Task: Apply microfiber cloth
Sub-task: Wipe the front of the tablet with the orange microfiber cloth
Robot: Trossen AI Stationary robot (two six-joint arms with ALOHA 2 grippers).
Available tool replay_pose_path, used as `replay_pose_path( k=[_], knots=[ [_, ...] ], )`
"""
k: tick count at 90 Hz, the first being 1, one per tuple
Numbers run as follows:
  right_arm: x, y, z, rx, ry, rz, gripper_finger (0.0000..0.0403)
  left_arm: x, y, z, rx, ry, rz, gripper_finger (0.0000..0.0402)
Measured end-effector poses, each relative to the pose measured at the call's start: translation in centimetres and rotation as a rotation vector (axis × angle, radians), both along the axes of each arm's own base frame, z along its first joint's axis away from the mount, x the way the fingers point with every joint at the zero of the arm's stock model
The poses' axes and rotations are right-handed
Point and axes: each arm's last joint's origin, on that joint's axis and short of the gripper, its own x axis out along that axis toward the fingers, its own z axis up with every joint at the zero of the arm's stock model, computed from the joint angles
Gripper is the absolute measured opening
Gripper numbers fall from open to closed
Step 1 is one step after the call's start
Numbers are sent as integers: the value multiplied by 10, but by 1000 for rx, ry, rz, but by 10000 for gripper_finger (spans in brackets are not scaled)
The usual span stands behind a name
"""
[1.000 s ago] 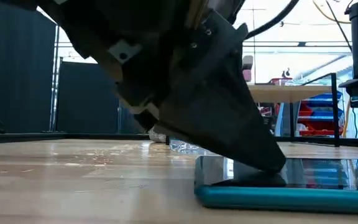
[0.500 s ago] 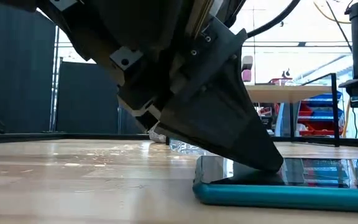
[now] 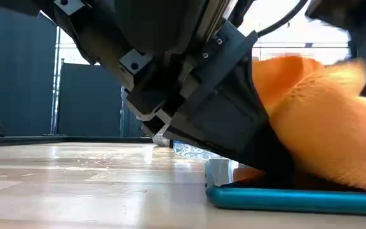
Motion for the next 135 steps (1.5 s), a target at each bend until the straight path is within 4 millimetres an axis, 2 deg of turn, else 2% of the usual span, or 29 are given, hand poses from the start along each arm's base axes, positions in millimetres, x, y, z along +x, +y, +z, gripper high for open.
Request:
replay_pose_path(
  k=[15,35,46,51,59,64,75,81,91,103,125,135],
  knots=[
    [-27,8,0,-23,150,21,8,3,0,-11,-16,1,25,0],
    [-68,11,19,-55,288,33,8,3,1,-19,-32,22,31,0],
    [-84,5,31,-46,357,6,8,3,1,-19,-35,21,29,0],
    [-83,2,39,-25,302,-23,8,3,0,-19,-36,17,28,0],
    [-65,2,60,13,43,-95,8,3,0,-19,-39,7,24,0],
    [-53,0,64,-10,-77,-133,8,4,0,-19,-41,2,24,0],
    [-25,-8,54,-46,-136,-149,8,4,1,-19,-45,4,22,0],
    [-12,-12,42,-48,-124,-154,8,4,1,-19,-45,3,22,0],
    [-4,-15,16,-45,-20,-139,8,4,2,-19,-42,2,30,0],
    [-17,-5,10,8,38,-169,9,5,5,-19,-93,18,92,0],
    [-66,17,8,5,181,-169,9,6,6,-19,-95,17,99,0],
    [-82,24,12,37,208,-163,9,6,6,-19,-94,16,100,0]
  ],
)
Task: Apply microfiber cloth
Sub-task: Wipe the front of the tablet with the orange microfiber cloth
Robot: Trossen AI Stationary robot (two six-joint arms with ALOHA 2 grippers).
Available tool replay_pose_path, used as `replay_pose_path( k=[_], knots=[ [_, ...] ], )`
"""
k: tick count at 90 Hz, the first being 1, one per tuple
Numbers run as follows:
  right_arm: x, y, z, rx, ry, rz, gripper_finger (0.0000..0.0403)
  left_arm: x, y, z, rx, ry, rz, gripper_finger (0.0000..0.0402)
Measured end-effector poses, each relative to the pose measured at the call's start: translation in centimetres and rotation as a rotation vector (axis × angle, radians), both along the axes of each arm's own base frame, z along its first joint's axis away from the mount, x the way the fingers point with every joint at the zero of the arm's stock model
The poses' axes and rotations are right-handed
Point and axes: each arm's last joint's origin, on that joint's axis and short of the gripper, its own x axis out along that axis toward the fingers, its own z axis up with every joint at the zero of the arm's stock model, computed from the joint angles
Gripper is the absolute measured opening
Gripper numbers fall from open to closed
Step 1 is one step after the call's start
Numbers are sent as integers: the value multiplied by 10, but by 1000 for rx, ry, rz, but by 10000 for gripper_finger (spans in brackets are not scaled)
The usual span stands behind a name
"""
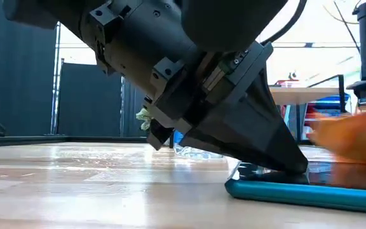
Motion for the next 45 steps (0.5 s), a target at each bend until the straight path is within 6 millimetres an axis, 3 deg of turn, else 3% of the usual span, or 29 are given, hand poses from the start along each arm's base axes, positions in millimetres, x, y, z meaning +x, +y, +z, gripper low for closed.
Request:
replay_pose_path(
  k=[12,24,45],
  knots=[
    [1,5,19,25,-61,27,9,0,0,0,4,-2,1,0],
    [25,15,44,55,-292,66,9,0,-1,1,10,-11,-1,0],
    [61,9,18,5,-355,75,9,1,-1,1,19,-16,-11,0]
  ],
)
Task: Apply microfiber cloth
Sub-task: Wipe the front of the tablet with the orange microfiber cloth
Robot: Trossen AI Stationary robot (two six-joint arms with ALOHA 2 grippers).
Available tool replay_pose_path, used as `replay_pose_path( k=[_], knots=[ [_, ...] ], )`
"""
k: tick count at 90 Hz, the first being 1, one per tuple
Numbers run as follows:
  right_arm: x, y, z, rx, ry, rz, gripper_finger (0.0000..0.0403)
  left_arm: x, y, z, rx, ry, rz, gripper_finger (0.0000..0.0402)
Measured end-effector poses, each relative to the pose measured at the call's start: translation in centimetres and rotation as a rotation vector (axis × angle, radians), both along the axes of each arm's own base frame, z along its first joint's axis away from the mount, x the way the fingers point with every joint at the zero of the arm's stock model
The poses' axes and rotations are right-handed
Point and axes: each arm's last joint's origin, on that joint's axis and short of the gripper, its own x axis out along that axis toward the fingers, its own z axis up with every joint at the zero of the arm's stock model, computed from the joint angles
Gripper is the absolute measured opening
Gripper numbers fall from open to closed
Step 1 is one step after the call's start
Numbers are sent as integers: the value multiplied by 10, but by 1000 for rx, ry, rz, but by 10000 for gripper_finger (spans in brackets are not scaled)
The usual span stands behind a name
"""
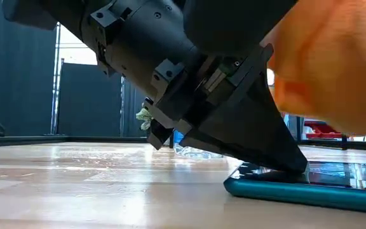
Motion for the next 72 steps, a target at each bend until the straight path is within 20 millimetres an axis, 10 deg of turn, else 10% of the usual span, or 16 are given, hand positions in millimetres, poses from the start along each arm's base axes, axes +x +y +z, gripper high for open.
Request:
replay_pose_path(
  k=[28,72],
  knots=[
    [-8,10,-35,55,163,19,9,1,-1,1,-9,-7,-13,0],
    [-60,7,5,66,335,44,9,1,-1,1,-10,-10,-13,0]
  ],
)
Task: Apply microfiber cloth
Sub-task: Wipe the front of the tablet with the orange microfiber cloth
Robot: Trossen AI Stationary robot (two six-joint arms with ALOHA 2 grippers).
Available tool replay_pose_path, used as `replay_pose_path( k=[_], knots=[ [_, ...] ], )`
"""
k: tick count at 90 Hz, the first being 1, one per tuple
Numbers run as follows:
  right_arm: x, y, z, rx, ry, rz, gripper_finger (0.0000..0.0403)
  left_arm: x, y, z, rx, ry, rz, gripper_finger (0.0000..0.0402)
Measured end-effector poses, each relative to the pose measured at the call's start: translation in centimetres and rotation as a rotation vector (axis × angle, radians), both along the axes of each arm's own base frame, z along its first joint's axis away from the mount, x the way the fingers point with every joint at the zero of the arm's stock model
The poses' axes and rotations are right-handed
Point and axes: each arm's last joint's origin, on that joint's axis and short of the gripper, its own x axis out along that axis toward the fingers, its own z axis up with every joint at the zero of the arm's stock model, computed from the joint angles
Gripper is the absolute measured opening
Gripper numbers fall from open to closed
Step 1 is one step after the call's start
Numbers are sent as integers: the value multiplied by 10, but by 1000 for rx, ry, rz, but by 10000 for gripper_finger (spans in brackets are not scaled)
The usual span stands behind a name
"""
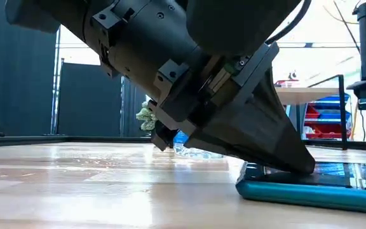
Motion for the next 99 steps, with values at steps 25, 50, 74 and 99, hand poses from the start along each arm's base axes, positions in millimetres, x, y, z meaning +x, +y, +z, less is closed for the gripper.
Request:
replay_pose_path(
  k=[25,50,74,99],
  knots=[
    [40,-10,9,-94,-297,-80,9,0,0,0,-1,-4,2,0],
    [63,-21,-30,-106,-136,-64,9,0,0,0,0,-3,2,0],
    [4,-1,-24,-76,103,16,9,0,0,0,-4,-3,2,0],
    [-42,-14,13,-83,189,-66,9,0,0,0,-3,-7,2,0]
  ],
)
